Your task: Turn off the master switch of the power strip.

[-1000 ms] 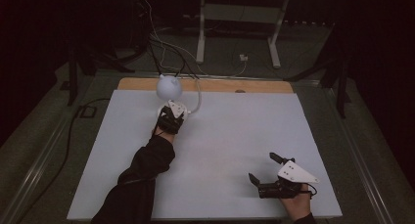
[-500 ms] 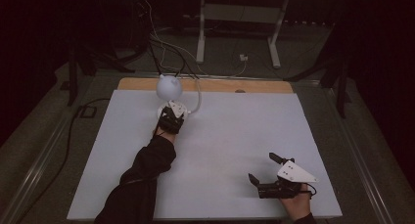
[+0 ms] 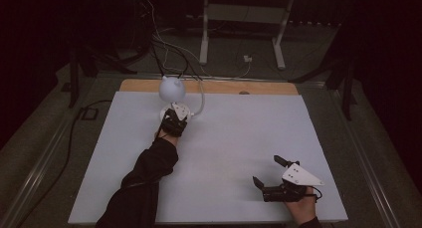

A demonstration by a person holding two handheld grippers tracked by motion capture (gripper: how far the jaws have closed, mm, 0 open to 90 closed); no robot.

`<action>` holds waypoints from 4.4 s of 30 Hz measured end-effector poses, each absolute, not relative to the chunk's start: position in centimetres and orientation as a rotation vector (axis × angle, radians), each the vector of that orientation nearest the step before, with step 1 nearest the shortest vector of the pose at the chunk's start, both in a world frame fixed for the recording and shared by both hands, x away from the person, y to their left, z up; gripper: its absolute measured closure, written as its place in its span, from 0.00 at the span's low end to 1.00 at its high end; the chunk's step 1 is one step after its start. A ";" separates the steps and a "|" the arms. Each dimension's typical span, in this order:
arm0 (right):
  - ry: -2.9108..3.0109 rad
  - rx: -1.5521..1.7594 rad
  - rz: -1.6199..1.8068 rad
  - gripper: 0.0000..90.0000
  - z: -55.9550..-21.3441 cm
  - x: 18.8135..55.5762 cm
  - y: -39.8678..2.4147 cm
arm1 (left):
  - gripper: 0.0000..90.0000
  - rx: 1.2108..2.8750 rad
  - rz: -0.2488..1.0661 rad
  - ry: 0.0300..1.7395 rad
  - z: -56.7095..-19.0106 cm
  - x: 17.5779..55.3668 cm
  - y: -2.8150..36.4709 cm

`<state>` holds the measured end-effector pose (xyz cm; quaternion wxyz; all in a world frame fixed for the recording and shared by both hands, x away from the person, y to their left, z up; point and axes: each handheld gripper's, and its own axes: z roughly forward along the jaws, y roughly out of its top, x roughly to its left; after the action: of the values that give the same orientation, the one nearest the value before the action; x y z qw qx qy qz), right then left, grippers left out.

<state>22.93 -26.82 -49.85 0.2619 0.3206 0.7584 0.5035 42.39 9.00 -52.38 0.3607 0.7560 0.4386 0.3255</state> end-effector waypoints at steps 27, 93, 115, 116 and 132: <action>2.059 0.862 1.362 0.00 -49.8 22.9 -26.7 | 1.00 2.010 0.866 1.095 -52.2 42.6 9.0; 2.057 0.877 1.372 0.00 -49.9 23.0 -26.9 | 1.00 2.034 0.781 1.066 -49.8 41.9 9.5; 2.049 0.878 1.375 0.00 -49.8 23.0 -27.1 | 0.17 2.102 0.466 1.023 -48.1 39.9 9.7; 2.049 0.880 1.374 0.00 -49.8 23.0 -27.1 | 0.14 2.104 0.455 1.022 -48.0 39.8 9.7; 2.046 0.879 1.374 0.00 -49.8 23.0 -27.0 | 0.00 2.103 0.320 0.918 -45.3 37.6 11.1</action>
<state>23.03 -27.04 -49.76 0.2595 0.3244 0.7550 0.5073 37.58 11.06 -45.26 0.4009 0.8316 0.3629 0.1265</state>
